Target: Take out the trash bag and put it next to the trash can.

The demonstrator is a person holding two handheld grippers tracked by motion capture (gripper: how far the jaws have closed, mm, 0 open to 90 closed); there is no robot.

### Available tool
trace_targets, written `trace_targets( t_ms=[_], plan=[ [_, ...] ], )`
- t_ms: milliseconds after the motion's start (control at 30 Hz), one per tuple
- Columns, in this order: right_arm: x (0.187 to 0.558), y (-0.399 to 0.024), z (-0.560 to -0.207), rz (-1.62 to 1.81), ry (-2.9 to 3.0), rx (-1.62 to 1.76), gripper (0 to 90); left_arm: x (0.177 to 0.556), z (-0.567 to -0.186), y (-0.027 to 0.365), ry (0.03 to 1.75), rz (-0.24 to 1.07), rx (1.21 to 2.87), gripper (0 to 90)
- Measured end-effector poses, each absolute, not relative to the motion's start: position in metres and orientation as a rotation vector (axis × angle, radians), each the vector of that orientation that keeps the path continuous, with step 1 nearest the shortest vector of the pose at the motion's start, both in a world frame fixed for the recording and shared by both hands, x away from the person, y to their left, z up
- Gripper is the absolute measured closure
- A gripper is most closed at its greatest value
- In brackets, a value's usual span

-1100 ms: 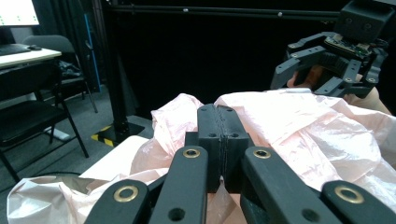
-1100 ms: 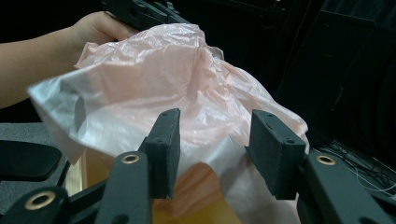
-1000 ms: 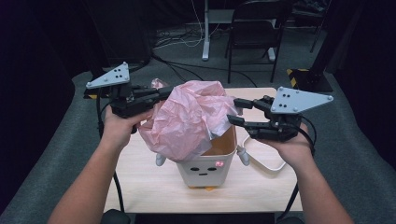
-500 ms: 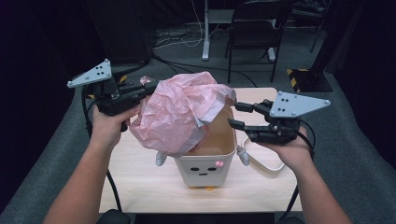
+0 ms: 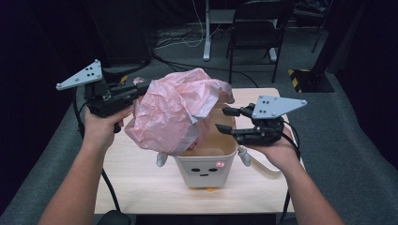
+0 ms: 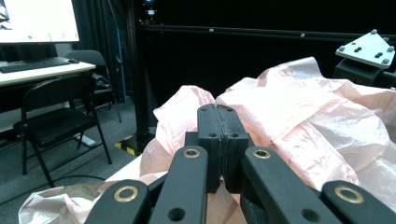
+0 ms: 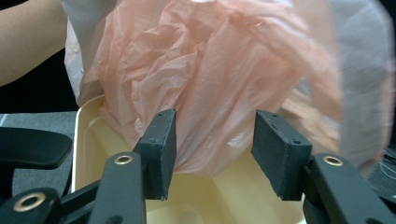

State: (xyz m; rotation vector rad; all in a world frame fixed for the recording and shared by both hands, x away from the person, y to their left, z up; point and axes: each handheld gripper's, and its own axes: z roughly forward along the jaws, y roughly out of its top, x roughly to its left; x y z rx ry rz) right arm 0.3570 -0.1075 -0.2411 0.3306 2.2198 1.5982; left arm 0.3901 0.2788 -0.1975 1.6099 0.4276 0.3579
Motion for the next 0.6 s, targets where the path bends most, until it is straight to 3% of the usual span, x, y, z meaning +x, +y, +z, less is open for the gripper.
trace_targets(
  t_ms=[600],
  plan=[
    [0.356, -0.068, -0.247, 1.605, 2.317, 0.226, 47.6, 0.378, -0.195, 0.298, 0.448, 0.403, 1.614, 89.8]
  ],
)
